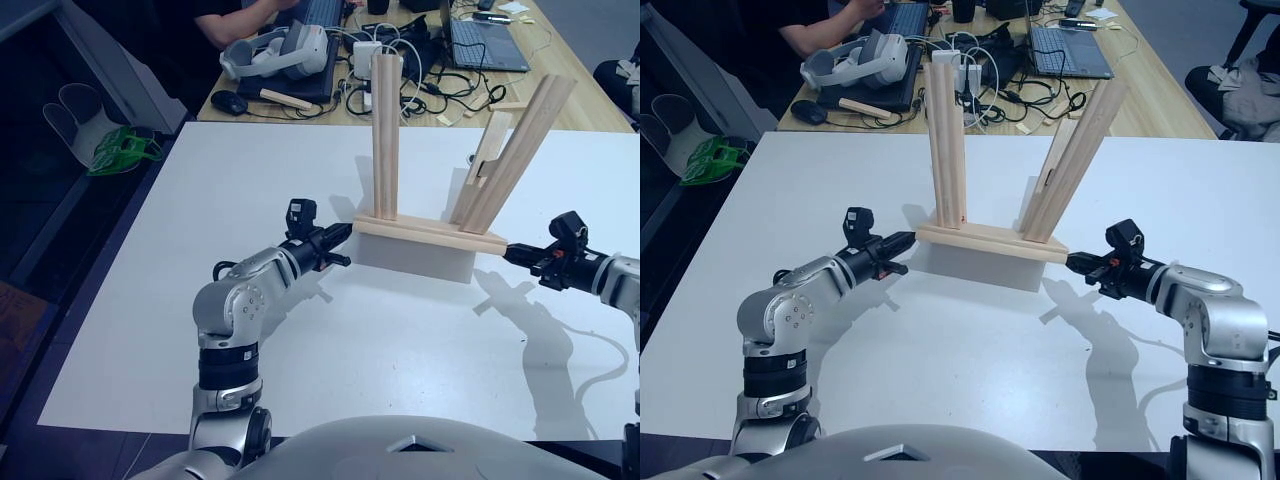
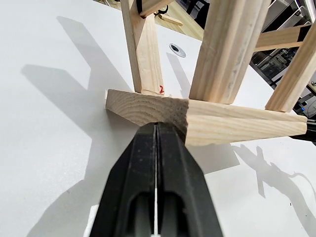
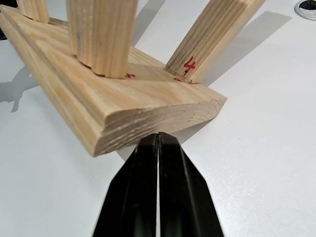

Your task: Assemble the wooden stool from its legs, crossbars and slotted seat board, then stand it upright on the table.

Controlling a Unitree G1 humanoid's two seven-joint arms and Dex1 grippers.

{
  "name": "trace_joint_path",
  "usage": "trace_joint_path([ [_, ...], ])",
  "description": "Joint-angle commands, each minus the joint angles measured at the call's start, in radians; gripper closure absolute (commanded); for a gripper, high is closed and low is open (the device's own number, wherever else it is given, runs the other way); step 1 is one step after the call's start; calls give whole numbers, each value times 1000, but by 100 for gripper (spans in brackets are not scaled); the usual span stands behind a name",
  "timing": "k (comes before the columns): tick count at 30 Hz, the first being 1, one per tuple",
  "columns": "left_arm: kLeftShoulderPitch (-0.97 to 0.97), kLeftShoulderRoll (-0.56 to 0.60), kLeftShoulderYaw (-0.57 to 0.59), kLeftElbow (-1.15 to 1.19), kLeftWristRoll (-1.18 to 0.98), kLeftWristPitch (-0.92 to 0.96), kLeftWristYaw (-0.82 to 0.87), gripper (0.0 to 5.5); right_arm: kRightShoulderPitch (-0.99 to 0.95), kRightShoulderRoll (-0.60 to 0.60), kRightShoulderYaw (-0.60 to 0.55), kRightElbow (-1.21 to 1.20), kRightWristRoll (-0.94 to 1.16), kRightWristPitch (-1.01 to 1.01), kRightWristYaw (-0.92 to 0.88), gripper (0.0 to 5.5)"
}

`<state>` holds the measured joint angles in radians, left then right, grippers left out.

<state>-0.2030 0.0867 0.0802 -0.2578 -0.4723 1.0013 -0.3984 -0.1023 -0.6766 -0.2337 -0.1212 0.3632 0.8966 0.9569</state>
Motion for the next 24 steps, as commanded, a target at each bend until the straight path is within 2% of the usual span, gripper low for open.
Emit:
trace_joint_path([
  [1,-45,-90,-99,-41,-164,32,-126,547,-71,88,59,-75,149,0,65,550],
  [24,-41,-74,-106,-49,-206,17,-122,547,-95,115,18,-92,193,55,60,550],
])
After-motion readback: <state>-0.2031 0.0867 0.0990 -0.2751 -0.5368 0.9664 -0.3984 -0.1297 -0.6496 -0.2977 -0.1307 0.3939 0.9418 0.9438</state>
